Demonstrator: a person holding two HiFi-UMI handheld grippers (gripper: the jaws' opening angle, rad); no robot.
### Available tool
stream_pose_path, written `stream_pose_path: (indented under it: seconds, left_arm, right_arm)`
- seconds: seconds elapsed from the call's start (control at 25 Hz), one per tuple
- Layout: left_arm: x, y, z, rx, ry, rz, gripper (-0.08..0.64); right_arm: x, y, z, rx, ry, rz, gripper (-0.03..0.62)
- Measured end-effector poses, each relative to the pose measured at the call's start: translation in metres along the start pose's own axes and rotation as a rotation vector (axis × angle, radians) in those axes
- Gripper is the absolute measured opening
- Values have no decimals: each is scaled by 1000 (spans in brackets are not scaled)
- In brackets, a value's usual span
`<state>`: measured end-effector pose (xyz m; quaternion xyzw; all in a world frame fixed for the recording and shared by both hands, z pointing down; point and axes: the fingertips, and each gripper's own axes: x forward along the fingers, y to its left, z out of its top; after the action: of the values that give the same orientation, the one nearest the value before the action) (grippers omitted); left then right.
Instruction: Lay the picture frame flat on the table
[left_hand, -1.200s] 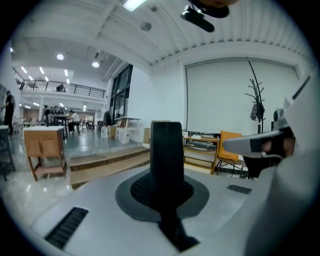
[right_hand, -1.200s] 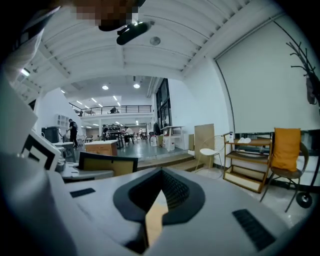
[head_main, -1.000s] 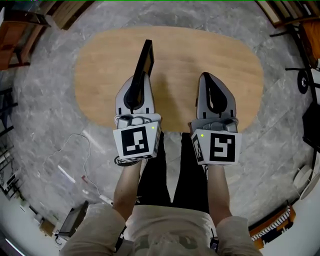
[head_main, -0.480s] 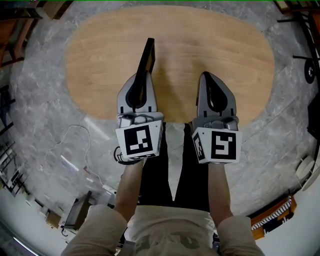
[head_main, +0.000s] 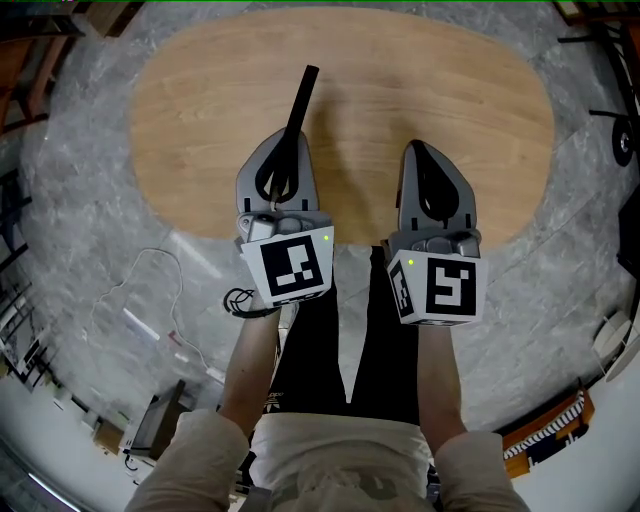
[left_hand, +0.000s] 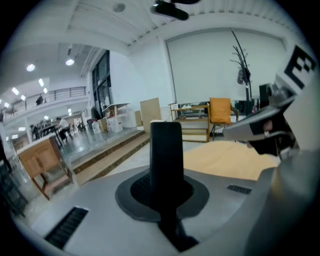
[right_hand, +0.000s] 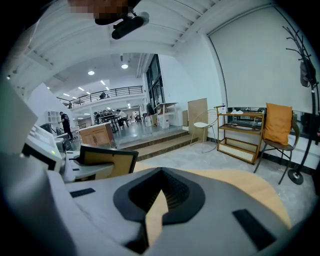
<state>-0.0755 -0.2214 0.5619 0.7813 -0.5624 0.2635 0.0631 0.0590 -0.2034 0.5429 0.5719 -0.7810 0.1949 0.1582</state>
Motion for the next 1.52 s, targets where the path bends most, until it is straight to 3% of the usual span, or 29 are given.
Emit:
stream_pose_path:
  seconds: [0.24,0.36,0.56,0.68,0.96,1.28,1.52]
  left_arm:
    - [29,-1,-22,478,95,97,20]
    - [43,-6,-32,638,133,103,20]
    - [63,-20,-56,750,191,41,20]
    - [71,-25,-69,840,214,46,20]
    - [87,-45,-85,1020,222,2,20]
    - [88,-57,-114,1070,284,-63,20]
    - [91,-63,-122,1037,312,-127,21]
  right_arm:
    - [-4,-4,-14,-27,36,-6,6]
    - [-4,-9,-22,-21,53,-13,6]
    - [0,-12,-34,-23,83,-11,6]
    - [1,-11,-40,-20,102,1,6]
    - [4,-12,-56,-9,139,22,6]
    - [2,-14,-60,20,134,24,6]
    - [6,-12,-72,39,151,43,6]
